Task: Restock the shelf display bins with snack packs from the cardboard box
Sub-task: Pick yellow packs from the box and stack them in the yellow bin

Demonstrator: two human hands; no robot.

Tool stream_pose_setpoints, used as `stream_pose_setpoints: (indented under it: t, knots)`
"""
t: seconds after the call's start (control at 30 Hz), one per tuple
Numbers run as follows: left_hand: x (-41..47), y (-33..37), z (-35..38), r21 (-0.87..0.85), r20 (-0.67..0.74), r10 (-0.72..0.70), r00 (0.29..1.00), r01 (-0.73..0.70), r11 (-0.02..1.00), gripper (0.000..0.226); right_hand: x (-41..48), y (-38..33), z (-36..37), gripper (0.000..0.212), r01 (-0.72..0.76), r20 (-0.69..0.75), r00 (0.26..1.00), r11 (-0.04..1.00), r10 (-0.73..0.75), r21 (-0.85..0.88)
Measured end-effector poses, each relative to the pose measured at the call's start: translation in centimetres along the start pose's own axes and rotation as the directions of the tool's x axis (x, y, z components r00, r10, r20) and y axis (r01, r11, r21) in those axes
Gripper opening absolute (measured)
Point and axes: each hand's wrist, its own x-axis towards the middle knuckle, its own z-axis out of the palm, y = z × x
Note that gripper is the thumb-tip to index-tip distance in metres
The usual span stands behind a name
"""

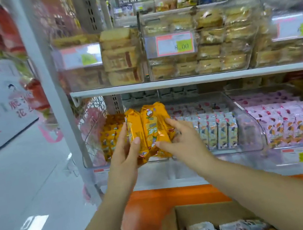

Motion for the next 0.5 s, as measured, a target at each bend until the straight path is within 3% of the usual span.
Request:
stream_pose_setpoints:
  t: [0.23, 0.33, 0.4, 0.5]
  knots:
    - [8.1, -2.9, -4.0, -0.055, -0.090, -0.100, 0.991, 0.095, 0.994, 0.038, 8.5, 0.6, 5.6, 0.073, -0.041, -0.014, 0.999, 0.991, 0.039, -0.131]
    - [11.5, -3.9, -4.2, -0.096, -0.149, -0.176, 0.973, 0.163, 0.982, 0.033, 12.1, 1.2, 6.7, 0.055, -0.036, -0.030, 0.999, 0.986, 0.032, -0.161]
    - [13.1, -4.8, -4.4, -0.063, -0.171, -0.228, 0.959, 0.220, 0.973, 0.045, 13.6, 1.5, 7.2, 0.044, -0.037, -0.016, 0.999, 0.987, 0.035, -0.159]
    - [14.5, -5.9, -4.6, -0.031, -0.158, -0.265, 0.951, 0.264, 0.964, 0.059, 14.9, 2.1, 7.5, 0.050, -0.030, -0.009, 1.000, 0.982, 0.028, -0.187]
